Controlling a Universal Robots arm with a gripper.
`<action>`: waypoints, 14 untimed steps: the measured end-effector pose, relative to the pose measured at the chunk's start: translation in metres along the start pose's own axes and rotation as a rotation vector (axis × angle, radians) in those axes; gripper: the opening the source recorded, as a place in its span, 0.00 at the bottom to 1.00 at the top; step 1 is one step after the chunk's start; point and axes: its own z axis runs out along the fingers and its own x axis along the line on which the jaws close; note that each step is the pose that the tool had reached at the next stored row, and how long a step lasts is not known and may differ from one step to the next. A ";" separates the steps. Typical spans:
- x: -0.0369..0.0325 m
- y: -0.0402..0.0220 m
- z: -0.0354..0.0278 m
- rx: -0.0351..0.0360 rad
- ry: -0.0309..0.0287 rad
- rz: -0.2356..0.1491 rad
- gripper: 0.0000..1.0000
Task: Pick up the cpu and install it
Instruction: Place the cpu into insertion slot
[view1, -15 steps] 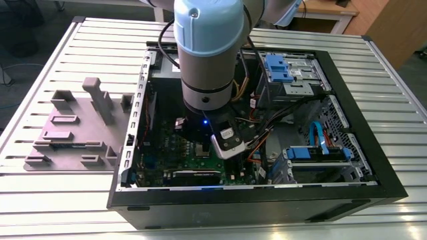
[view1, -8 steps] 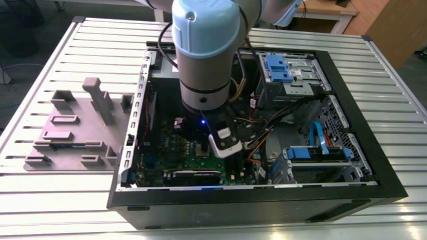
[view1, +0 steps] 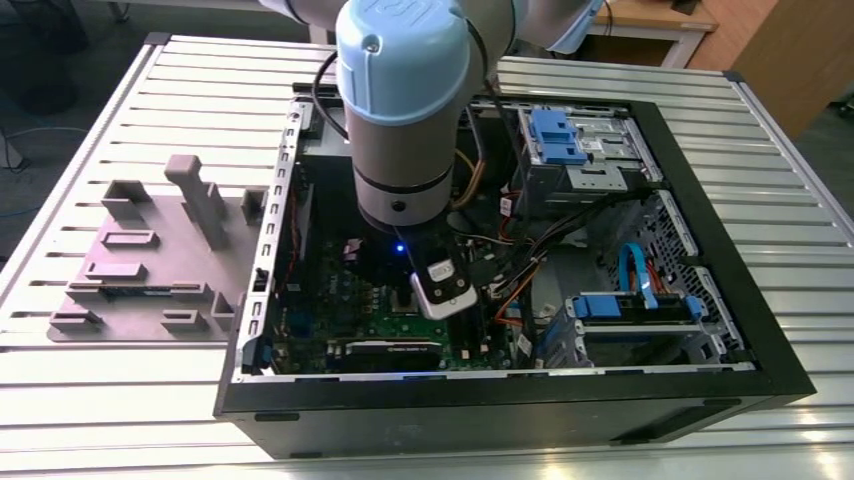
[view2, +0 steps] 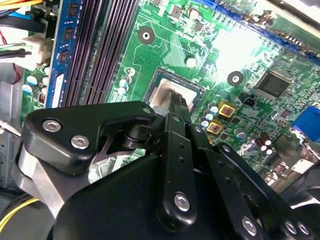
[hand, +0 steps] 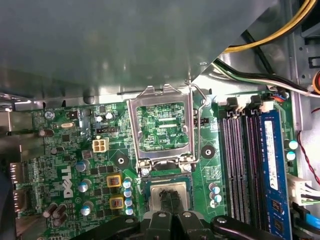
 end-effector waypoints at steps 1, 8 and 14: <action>0.0000 0.0000 0.0000 0.0002 0.0000 0.000 0.11; 0.0003 -0.0002 0.0043 0.0006 0.0003 0.000 0.11; 0.0003 -0.0001 0.0052 0.0003 0.0002 0.000 0.11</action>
